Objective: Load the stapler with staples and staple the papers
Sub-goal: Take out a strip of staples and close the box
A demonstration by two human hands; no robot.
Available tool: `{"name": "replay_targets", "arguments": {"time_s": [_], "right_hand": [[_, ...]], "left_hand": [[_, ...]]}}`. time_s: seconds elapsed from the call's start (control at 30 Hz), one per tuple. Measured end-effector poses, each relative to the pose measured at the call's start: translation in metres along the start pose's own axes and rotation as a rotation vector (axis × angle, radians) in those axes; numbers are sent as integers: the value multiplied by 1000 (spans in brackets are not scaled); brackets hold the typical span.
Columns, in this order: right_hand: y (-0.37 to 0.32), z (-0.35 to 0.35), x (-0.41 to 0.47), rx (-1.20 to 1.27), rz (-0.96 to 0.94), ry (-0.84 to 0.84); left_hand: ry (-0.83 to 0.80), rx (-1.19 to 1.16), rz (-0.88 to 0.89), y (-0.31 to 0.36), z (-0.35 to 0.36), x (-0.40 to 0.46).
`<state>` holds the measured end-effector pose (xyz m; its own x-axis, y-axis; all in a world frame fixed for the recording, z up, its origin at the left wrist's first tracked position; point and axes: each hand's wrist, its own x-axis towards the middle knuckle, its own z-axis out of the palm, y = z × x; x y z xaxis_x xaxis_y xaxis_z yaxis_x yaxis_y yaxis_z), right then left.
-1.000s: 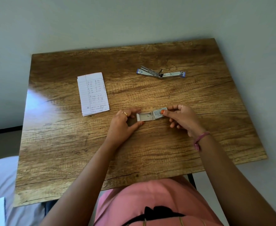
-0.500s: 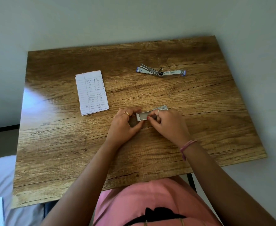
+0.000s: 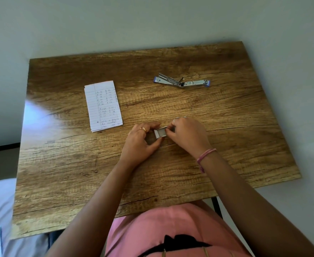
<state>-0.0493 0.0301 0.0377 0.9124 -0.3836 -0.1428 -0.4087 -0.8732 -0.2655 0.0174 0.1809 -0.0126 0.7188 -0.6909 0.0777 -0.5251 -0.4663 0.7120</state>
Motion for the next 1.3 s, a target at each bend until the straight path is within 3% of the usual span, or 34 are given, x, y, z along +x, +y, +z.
{"name": "replay_targets", "arguments": {"time_s": [0.17, 0.4, 0.63, 0.87, 1.07, 1.3], "right_hand": [[0, -1, 1, 33, -23, -16], [35, -12, -14, 490, -30, 6], [100, -13, -33, 441, 91, -6], [117, -16, -27, 368, 22, -79], [129, -28, -13, 608, 101, 21], [114, -25, 30, 459, -32, -31]], "left_hand": [[5, 2, -11, -2, 1, 0], [5, -19, -14, 1, 0, 0], [-24, 17, -9, 1, 0, 0], [-30, 24, -33, 0, 2, 1], [-28, 45, -39, 0, 3, 0], [-11, 40, -43, 2, 3, 0]]}}
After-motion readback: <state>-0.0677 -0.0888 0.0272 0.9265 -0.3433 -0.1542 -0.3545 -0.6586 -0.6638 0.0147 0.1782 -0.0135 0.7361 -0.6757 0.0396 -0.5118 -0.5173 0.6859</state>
